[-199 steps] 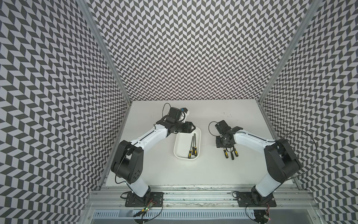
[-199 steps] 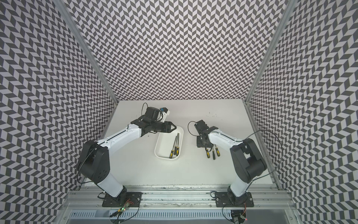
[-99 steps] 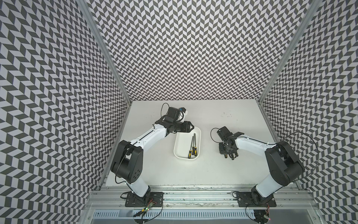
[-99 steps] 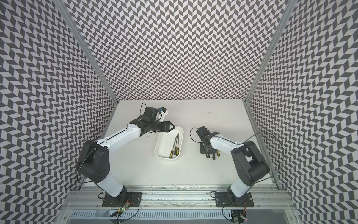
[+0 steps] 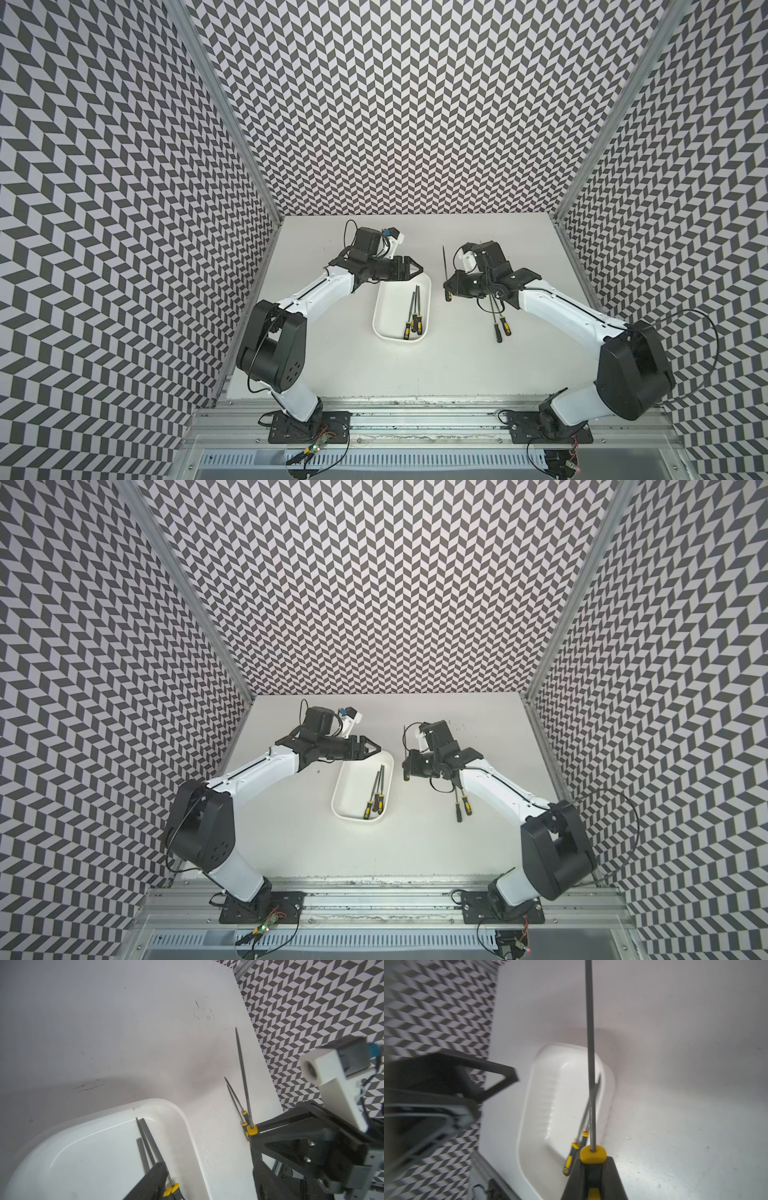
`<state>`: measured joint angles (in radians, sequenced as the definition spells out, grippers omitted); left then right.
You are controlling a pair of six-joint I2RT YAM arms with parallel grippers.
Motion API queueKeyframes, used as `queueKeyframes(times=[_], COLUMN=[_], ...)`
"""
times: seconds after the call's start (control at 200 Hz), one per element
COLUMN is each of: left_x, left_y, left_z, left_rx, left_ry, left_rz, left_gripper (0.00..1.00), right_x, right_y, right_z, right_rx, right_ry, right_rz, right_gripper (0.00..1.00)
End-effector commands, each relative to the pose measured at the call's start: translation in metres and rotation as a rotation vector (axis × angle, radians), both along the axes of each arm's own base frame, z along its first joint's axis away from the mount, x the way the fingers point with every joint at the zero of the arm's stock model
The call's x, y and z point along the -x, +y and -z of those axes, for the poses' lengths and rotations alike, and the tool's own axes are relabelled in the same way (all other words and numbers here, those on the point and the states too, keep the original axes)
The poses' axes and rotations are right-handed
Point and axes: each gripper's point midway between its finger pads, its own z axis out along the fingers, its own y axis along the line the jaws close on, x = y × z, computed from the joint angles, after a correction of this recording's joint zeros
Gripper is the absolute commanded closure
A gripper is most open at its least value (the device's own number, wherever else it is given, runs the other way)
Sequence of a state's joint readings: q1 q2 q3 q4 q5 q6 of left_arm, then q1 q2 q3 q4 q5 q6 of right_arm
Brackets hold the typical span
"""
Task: Put the file tool into the storage box
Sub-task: Pick up the file tool from the center of the board.
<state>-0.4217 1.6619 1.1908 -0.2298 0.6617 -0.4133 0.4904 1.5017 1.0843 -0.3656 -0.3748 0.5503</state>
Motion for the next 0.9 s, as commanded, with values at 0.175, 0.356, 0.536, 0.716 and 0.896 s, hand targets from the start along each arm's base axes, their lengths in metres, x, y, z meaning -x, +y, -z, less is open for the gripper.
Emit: queueKeyframes(times=[0.175, 0.356, 0.536, 0.716, 0.896], left_x=[0.012, 0.012, 0.010, 0.010, 0.011], left_y=[-0.014, -0.019, -0.020, -0.019, -0.012], left_z=[-0.026, -0.028, -0.027, -0.015, -0.011], left_rx=[0.117, 0.123, 0.117, 0.082, 0.029], left_ry=[-0.046, -0.059, -0.059, -0.031, -0.042], left_rz=[0.076, 0.085, 0.080, 0.070, 0.057], left_gripper=[0.24, 0.24, 0.34, 1.00, 1.00], right_x=[0.007, 0.012, 0.015, 0.013, 0.012], right_y=[0.051, 0.068, 0.069, 0.065, 0.062], right_z=[-0.043, -0.049, -0.047, -0.047, -0.042], right_rx=[-0.296, -0.296, -0.286, -0.259, -0.231], right_ry=[0.005, -0.001, 0.007, -0.005, 0.007], right_rz=[-0.160, -0.209, -0.216, -0.202, -0.180], right_gripper=[0.95, 0.95, 0.95, 0.95, 0.84])
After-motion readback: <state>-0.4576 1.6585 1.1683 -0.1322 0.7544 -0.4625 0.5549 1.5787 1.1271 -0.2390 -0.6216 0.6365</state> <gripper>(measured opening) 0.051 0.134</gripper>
